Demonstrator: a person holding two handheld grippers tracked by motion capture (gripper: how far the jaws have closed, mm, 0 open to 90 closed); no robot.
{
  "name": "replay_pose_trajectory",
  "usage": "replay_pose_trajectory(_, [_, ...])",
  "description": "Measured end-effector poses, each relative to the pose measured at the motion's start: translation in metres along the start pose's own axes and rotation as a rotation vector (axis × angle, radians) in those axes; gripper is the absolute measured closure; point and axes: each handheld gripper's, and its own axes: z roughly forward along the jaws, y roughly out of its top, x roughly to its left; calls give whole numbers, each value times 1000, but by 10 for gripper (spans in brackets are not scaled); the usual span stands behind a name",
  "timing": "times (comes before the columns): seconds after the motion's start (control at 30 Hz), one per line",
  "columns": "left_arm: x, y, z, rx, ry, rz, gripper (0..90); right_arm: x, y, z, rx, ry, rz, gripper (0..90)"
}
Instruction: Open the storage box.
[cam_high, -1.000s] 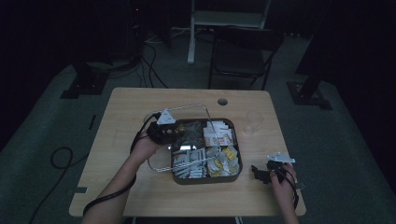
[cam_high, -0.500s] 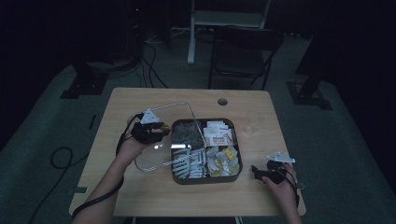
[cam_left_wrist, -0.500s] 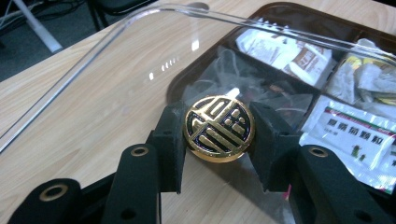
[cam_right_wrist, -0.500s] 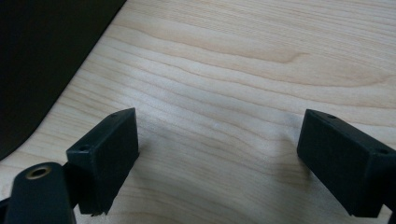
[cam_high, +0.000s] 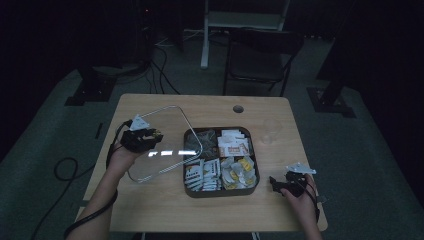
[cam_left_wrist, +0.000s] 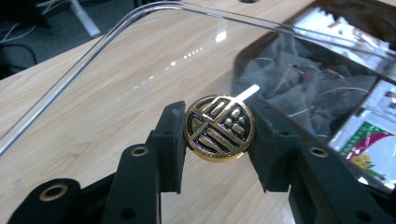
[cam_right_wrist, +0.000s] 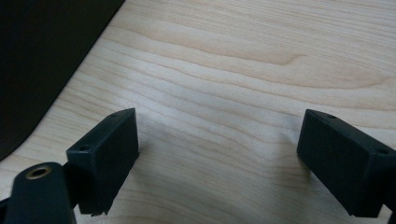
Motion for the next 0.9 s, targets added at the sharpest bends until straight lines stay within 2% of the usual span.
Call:
replay_pose_trajectory(0.13, [7, -5, -5, 2, 18, -11, 596, 0, 0, 0, 0, 0, 0, 122])
replay_pose_trajectory(0.23, [18, -16, -10, 23, 48, -22, 597, 0, 0, 0, -1, 0, -1, 122])
replay_pose_trajectory(0.37, [29, -25, -17, 19, 79, -56, 597, 0, 0, 0, -1, 0, -1, 122])
replay_pose_trajectory(0.5, [38, -34, -21, 2, 135, -77, 596, 0, 0, 0, 0, 0, 0, 123])
replay_pose_trajectory(0.67, [47, -44, -14, 15, 170, -107, 596, 0, 0, 0, 0, 0, 1, 123])
replay_pose_trajectory(0.9, [54, -58, 5, 16, 203, -178, 597, -2, 0, 0, -2, 10, -9, 125])
